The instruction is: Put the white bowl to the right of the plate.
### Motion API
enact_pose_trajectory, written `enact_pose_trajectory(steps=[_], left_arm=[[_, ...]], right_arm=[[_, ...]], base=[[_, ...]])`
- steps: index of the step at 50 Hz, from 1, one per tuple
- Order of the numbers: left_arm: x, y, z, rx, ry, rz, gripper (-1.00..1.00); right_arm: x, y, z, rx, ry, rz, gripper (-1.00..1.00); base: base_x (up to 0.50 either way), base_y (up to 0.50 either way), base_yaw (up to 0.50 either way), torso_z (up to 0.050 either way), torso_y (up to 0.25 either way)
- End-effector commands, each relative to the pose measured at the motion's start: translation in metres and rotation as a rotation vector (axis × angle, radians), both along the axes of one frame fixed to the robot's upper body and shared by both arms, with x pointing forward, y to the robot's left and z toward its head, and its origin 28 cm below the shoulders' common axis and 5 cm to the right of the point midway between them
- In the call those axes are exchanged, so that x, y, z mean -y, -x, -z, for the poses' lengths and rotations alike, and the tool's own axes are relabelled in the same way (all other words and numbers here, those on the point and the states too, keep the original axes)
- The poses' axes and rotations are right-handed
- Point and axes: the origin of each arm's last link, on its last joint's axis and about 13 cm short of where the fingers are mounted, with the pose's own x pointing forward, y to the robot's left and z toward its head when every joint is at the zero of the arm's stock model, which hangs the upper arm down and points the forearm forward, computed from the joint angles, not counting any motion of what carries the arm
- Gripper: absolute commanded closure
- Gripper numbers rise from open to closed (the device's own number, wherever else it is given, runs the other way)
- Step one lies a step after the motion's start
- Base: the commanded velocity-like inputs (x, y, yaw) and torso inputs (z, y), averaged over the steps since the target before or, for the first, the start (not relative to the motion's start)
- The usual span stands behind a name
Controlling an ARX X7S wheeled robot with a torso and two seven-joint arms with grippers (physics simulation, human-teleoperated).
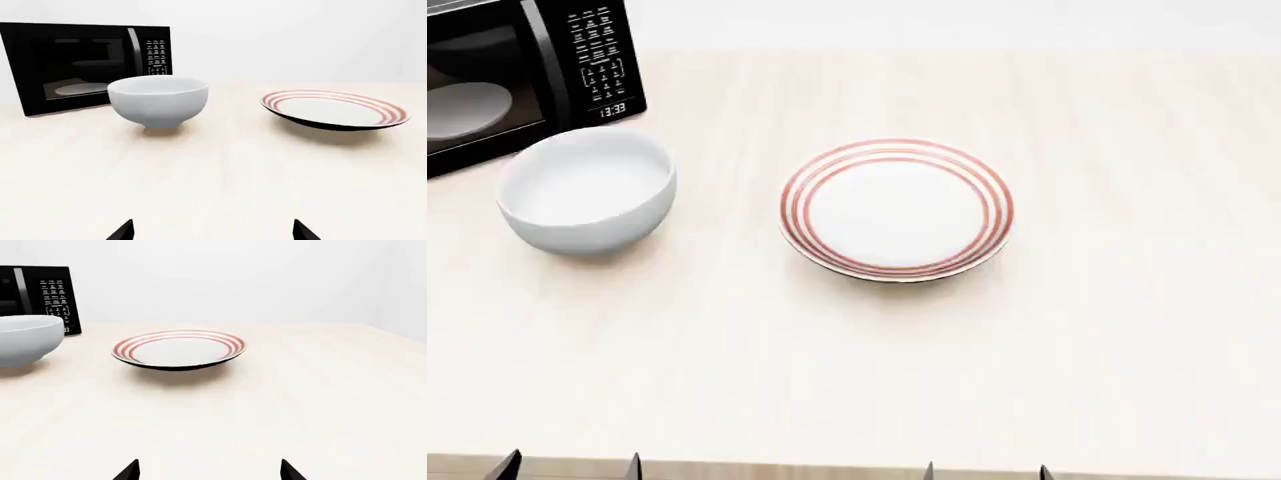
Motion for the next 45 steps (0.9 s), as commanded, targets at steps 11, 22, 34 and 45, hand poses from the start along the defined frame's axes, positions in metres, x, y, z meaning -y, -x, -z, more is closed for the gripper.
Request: enact_pose_trajectory(steps=[11, 22, 34, 45], left_arm=[[-0.009, 0.007, -0.036, -0.039, 0.009, -0.047, -1.00], [-0.014, 0.002, -0.117, 0.050, 0.011, -0.004, -1.00], [-0.015, 0.000, -0.135, 0.094, 0.008, 0.006, -1.00], [-0.014, 0.002, -0.134, 0.099, 0.004, 0.017, -1.00]], right_arm=[[0.006, 0.004, -0.040, 0.014, -0.046, 0.004, -1.00], [0.021, -0.012, -0.130, 0.099, -0.059, 0.060, -1.00], [0.022, -0.005, -0.152, 0.110, -0.203, -0.134, -1.00], [0.022, -0.005, -0.149, 0.107, -0.199, -0.137, -1.00]], base=[[0.00, 0.00, 0.00, 0.000, 0.000], [0.00, 0.00, 0.00, 0.000, 0.000], [0.18, 0.08, 0.00, 0.000, 0.000], [0.50, 0.24, 0.00, 0.000, 0.000]])
